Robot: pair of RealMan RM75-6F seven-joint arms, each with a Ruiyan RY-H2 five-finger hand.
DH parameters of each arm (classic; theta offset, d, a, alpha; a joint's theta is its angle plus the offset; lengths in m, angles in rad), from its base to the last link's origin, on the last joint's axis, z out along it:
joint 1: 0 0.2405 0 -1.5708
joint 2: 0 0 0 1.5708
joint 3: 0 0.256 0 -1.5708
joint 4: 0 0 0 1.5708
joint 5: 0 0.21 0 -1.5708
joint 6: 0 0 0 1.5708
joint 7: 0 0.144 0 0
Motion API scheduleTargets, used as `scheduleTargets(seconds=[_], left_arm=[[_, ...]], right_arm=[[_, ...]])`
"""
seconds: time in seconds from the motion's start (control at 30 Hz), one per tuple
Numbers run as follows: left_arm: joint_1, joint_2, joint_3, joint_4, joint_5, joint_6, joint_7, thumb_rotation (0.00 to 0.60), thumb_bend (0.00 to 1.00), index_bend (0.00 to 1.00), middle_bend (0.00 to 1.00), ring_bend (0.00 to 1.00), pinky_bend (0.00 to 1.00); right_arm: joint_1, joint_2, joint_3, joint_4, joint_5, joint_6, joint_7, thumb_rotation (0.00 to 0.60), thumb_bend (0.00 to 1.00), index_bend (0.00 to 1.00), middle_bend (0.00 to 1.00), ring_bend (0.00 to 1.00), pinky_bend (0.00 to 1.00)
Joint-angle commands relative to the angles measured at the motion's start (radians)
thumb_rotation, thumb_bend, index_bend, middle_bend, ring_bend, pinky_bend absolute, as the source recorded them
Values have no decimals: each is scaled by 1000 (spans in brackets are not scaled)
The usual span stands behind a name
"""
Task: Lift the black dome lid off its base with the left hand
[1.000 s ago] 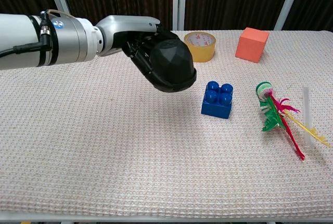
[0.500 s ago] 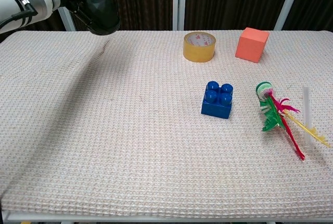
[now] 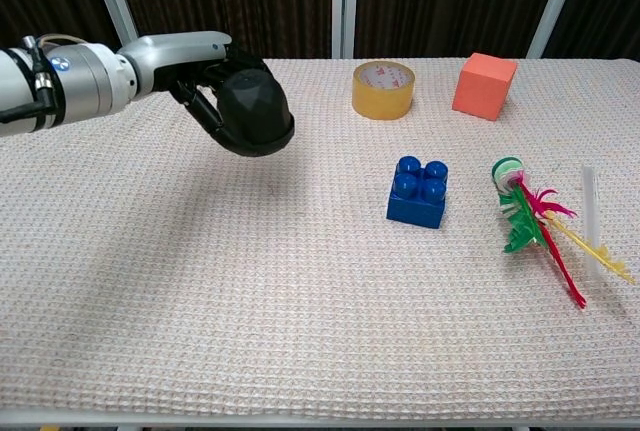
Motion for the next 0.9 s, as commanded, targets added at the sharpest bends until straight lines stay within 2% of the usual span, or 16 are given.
scheduleTargets(seconds=[0.03, 0.33, 0.57, 0.67, 0.9], left_arm=[[16, -67, 17, 130, -19, 42, 24, 600, 191, 447, 472, 315, 377], [22, -179, 35, 371, 3, 22, -53, 600, 190, 444, 460, 297, 358], [28, -202, 48, 448, 43, -11, -148, 600, 186, 410, 440, 271, 330], [27, -205, 52, 463, 56, -29, -176, 600, 149, 345, 381, 231, 304], [31, -196, 70, 470, 91, -56, -226, 600, 72, 201, 155, 59, 159]], right_arm=[[0, -2, 0, 2, 1, -2, 0, 600, 189, 0, 17, 0, 0], [3, -4, 0, 2, 7, -10, -7, 600, 189, 0, 17, 0, 0], [4, -5, 0, 2, 9, -12, -13, 600, 188, 0, 17, 0, 0], [4, -6, -1, 1, 9, -14, -16, 600, 189, 0, 17, 0, 0], [4, -4, 0, 0, 9, -11, -16, 600, 188, 0, 17, 0, 0]])
